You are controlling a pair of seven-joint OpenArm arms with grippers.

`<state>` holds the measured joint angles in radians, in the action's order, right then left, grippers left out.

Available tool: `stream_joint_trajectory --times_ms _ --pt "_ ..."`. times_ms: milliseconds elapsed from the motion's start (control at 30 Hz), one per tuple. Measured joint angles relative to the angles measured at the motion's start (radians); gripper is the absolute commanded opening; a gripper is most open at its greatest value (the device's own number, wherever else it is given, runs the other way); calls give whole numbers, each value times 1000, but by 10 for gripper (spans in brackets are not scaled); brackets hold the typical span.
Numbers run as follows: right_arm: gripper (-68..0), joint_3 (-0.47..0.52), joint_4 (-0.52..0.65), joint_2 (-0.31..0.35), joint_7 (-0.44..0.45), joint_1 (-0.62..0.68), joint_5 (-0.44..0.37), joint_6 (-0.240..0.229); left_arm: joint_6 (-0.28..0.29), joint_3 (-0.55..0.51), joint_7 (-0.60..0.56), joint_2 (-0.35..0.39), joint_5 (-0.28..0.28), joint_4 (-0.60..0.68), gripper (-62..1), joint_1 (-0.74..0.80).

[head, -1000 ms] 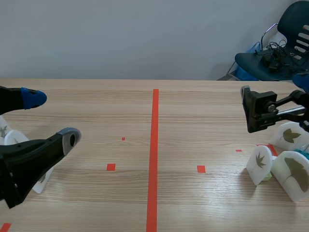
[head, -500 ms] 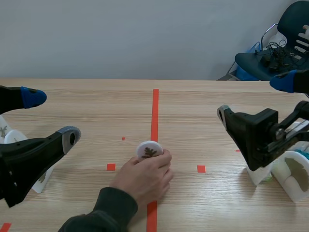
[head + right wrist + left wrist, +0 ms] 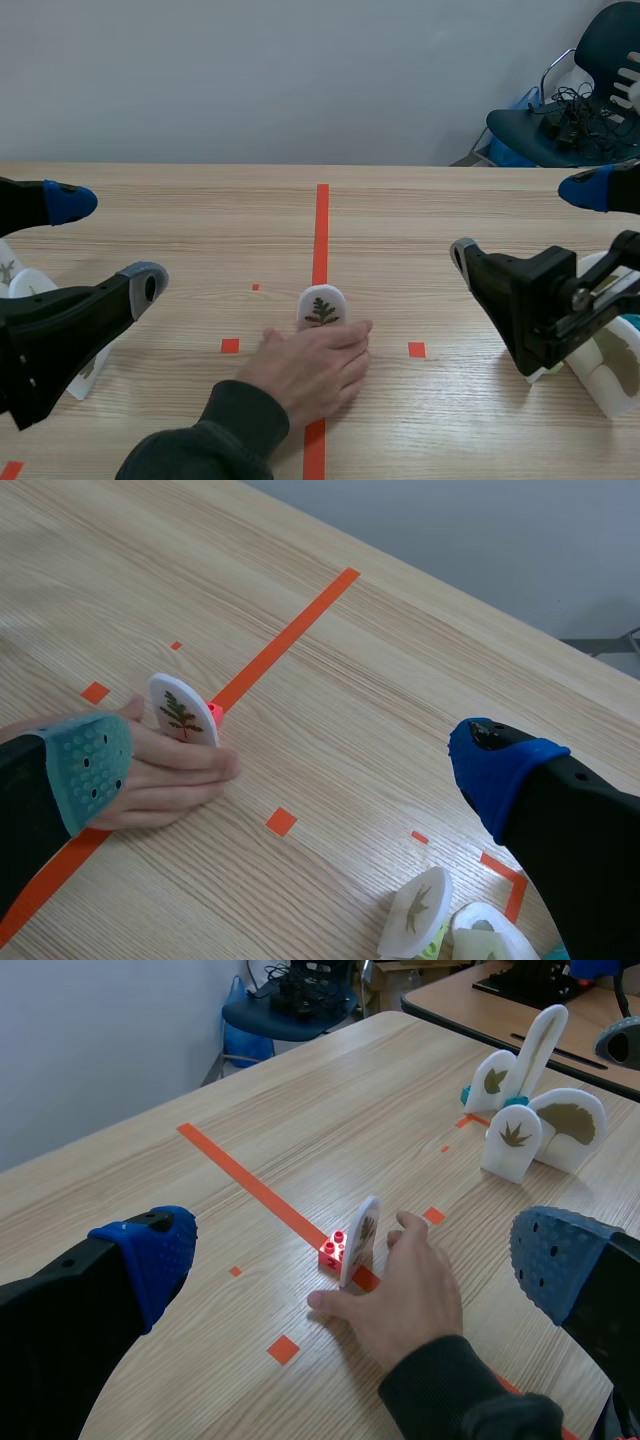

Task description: Do the leaf sorting experiment

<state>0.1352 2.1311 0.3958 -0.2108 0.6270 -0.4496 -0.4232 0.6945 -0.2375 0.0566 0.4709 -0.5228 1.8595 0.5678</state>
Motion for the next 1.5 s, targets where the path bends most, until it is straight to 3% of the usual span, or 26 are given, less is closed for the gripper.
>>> stream_joint_trajectory --times_ms 200,400,467,700,967,1067,1200,1300,1500 --pt "4 0 0 0 0 0 0 0 0 62 0 0 57 0 14 0" --pt "4 0 0 0 0 0 0 0 -2 238 -15 -6 165 -58 14 -74" --pt "4 0 0 0 0 0 3 0 -16 299 -61 -19 231 -125 14 -122" --pt "4 0 0 0 0 0 8 3 -115 467 -183 -119 395 -438 14 -322" --pt "4 0 0 0 0 0 8 8 -232 572 -339 -253 579 -743 14 -535" --pt "4 0 0 0 0 0 8 8 -304 610 -381 -298 618 -841 14 -598" --pt "4 0 0 0 0 0 8 8 -329 652 -419 -353 675 -954 14 -661" --pt "4 0 0 0 0 0 8 8 -392 689 -421 -386 681 -1015 14 -687" --pt "4 0 0 -8 -22 0 8 7 -454 710 -451 -398 680 -1048 -255 -698"
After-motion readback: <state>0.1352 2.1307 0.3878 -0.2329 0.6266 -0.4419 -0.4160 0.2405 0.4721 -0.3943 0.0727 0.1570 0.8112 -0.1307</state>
